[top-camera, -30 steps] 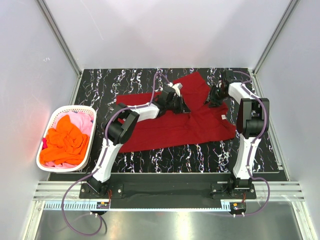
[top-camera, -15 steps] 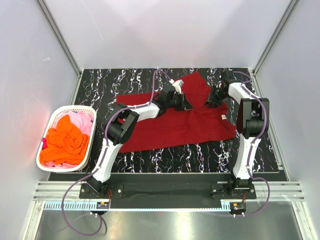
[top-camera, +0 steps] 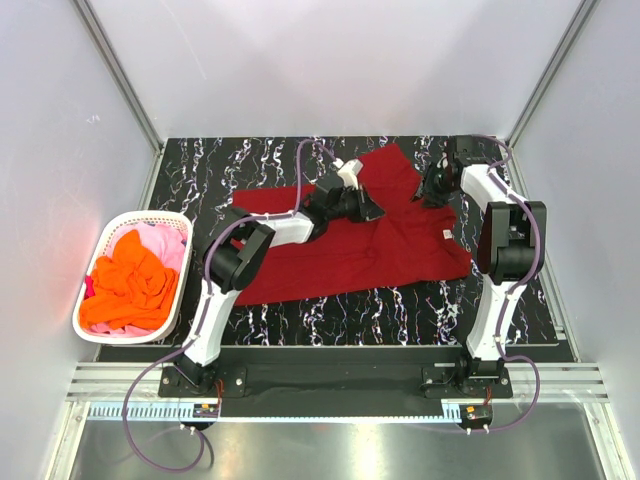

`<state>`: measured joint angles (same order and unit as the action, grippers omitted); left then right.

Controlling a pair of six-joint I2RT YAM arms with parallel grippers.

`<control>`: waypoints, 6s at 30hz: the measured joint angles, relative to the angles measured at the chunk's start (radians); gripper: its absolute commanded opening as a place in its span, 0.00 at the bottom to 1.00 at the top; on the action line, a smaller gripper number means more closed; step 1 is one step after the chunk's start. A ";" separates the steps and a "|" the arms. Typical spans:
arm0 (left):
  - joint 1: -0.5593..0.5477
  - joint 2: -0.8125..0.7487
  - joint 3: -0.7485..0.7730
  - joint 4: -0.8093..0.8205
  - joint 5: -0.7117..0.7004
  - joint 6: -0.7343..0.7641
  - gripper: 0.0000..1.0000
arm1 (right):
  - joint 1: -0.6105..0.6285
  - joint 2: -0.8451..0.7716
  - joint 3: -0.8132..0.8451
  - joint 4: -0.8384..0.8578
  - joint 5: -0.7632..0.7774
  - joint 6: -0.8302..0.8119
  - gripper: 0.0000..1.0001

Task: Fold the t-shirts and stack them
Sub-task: Fold the tshirt

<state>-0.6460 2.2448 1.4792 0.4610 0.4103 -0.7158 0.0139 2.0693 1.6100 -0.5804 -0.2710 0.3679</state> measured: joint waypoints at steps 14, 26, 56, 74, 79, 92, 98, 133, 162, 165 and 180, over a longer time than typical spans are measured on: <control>0.000 -0.031 -0.178 0.005 -0.056 0.000 0.00 | 0.000 0.000 -0.064 0.002 -0.022 -0.043 0.41; -0.010 -0.037 -0.179 0.010 -0.056 0.000 0.00 | 0.000 -0.007 -0.123 -0.021 -0.073 -0.084 0.46; -0.014 -0.038 -0.173 0.003 -0.059 -0.005 0.00 | 0.000 0.077 -0.002 -0.014 -0.178 -0.140 0.01; -0.017 -0.075 -0.174 0.063 -0.126 -0.052 0.00 | 0.001 -0.092 -0.281 0.432 -0.215 -0.132 0.00; -0.017 -0.070 -0.146 0.055 -0.134 -0.047 0.00 | 0.002 -0.097 -0.283 0.465 -0.182 -0.124 0.00; -0.017 -0.005 -0.051 -0.025 -0.207 -0.020 0.00 | 0.003 -0.097 -0.296 0.488 -0.079 -0.100 0.00; -0.017 0.001 -0.041 -0.103 -0.267 -0.007 0.16 | 0.003 -0.097 -0.296 0.488 -0.049 -0.086 0.05; 0.229 -0.628 -0.539 -0.968 -0.651 0.068 0.14 | -0.061 -0.289 -0.524 0.071 0.255 0.198 0.26; 0.212 -0.888 -0.684 -1.014 -0.718 -0.018 0.27 | -0.151 -0.474 -0.728 0.070 0.340 0.267 0.31; 0.212 -0.897 -0.757 -0.953 -0.628 -0.027 0.26 | -0.152 -0.476 -0.731 0.071 0.343 0.278 0.30; 0.211 -0.847 -0.790 -0.927 -0.578 -0.096 0.25 | -0.153 -0.581 -0.743 -0.074 0.349 0.269 0.34</control>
<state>-0.4347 1.3979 0.6891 -0.4664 -0.1677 -0.8116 -0.1387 1.4883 0.8673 -0.6540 0.0776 0.6373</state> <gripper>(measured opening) 0.251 0.329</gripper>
